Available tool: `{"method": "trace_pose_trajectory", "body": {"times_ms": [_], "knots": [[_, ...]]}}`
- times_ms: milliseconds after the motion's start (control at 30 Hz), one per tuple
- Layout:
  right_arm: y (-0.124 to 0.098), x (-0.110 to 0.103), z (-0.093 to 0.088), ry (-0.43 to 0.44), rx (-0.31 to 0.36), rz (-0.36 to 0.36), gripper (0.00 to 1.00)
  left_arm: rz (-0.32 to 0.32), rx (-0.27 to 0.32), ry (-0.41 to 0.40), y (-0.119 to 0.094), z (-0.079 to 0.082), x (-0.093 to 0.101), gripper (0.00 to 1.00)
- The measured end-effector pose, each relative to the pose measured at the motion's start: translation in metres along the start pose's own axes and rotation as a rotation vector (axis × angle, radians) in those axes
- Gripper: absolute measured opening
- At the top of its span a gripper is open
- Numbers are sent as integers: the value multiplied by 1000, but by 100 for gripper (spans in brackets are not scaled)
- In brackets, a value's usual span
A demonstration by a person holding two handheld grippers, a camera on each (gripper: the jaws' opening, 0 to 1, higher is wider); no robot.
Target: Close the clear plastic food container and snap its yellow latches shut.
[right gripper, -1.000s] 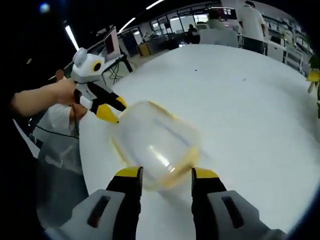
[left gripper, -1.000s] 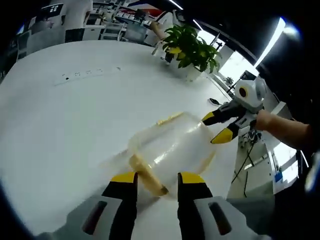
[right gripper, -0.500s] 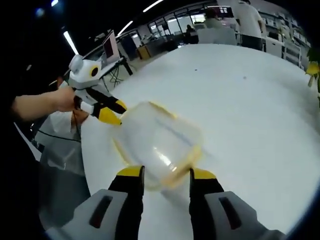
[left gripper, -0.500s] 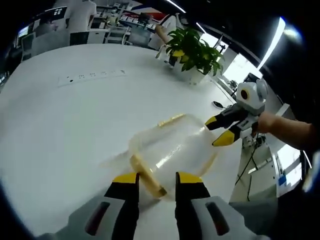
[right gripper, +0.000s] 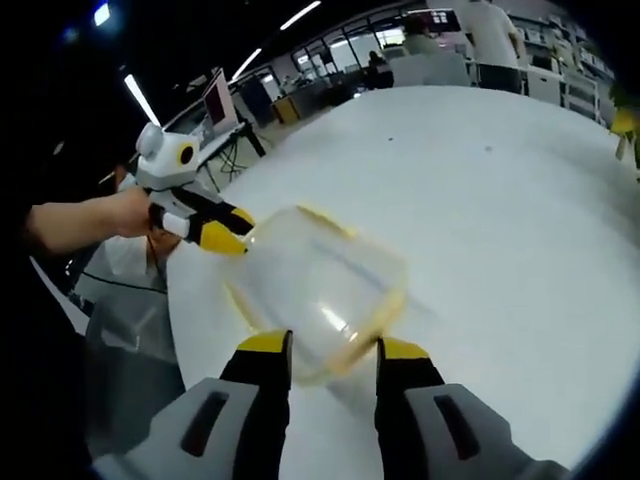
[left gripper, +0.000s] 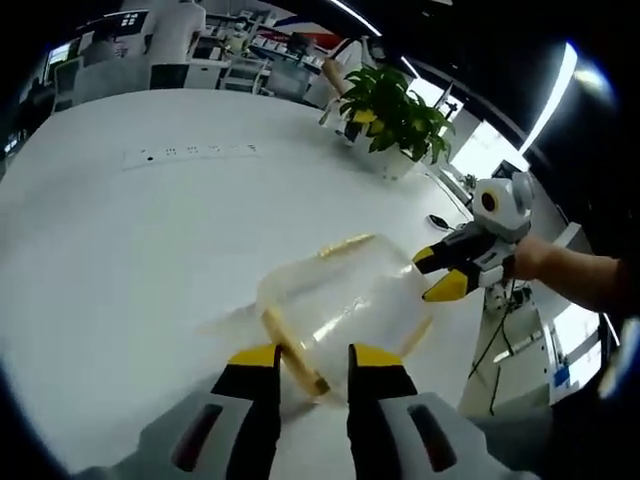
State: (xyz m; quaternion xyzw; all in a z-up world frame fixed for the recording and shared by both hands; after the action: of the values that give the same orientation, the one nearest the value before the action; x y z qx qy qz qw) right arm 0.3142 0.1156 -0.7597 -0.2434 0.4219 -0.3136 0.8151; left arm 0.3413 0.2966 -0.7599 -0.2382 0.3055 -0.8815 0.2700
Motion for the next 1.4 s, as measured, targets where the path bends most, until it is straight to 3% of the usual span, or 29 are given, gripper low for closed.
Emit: {"method": "trace_pose_trajectory", "body": {"times_ms": [333, 600, 667, 733, 800, 900, 933, 1000, 1033, 1100, 1200, 1400], "knots": [[0, 2, 4, -6, -34, -28, 31, -4, 3, 21, 1, 1, 3, 20], [-2, 0, 6, -99, -67, -58, 33, 32, 3, 92, 0, 5, 4, 21], [-3, -1, 9, -208, -67, -84, 35, 42, 12, 106, -1, 5, 5, 21], [-4, -4, 12, -340, -68, -120, 37, 68, 33, 188, -2, 7, 4, 22], [-5, -5, 13, -398, -67, -140, 39, 91, 36, 245, -3, 9, 5, 22], [-3, -6, 14, -411, -73, -146, 39, 123, 29, 359, -3, 13, 7, 23], [-3, -5, 14, -423, -77, -148, 39, 127, 22, 338, -3, 12, 9, 23], [-3, -8, 17, -518, -83, -147, 38, 135, 9, 369, -4, 14, 9, 23], [-1, -14, 16, -629, -102, -123, 37, 136, 9, 428, -3, 17, 9, 23], [0, -18, 18, -724, -109, -115, 38, 138, -21, 511, -3, 19, 12, 22], [6, -28, 22, -633, -89, -53, 40, 110, -11, 536, 1, 26, 20, 24], [14, -32, 45, -604, -58, -28, 37, 23, 31, 612, 14, 45, 39, 23]]}}
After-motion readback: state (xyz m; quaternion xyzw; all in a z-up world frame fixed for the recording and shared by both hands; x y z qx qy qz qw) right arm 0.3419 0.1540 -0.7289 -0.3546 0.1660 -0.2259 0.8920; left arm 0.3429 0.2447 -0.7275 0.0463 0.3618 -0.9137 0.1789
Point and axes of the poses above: the point that each gripper's makers call its tool centre point, and the gripper's own axes: y roughly forward along the fingers, x roughly to its right, z roughly out of its top, the point moved 3 cm from there along -y, roughly backward along the fingers, and after that the axes turned 13 degrees about y, right-handed, at the moved point
